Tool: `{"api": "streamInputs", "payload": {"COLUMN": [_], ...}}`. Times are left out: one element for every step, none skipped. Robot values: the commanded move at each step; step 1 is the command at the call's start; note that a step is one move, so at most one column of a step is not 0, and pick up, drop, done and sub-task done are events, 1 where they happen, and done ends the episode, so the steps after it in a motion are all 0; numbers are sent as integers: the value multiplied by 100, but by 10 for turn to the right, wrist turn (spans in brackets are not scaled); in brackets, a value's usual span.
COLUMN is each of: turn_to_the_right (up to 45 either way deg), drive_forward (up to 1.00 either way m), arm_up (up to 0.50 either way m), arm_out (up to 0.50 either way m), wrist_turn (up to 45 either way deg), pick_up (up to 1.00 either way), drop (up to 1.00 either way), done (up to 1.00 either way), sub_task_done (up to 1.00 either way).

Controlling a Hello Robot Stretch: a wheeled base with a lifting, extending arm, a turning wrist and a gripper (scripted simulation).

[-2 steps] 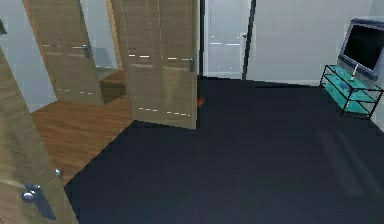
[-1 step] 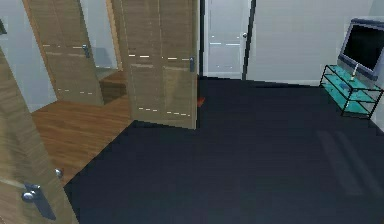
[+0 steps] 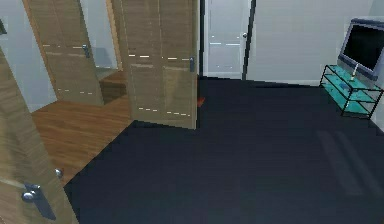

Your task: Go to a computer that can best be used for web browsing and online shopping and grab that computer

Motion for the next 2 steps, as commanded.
{"api": "streamInputs", "payload": {"turn_to_the_right": [0, 0], "drive_forward": [0, 0], "arm_up": [0, 0], "arm_out": [0, 2], "wrist_turn": [450, 0], "pick_up": [0, 0], "drop": [0, 0], "done": [0, 0], "sub_task_done": [0, 0]}}
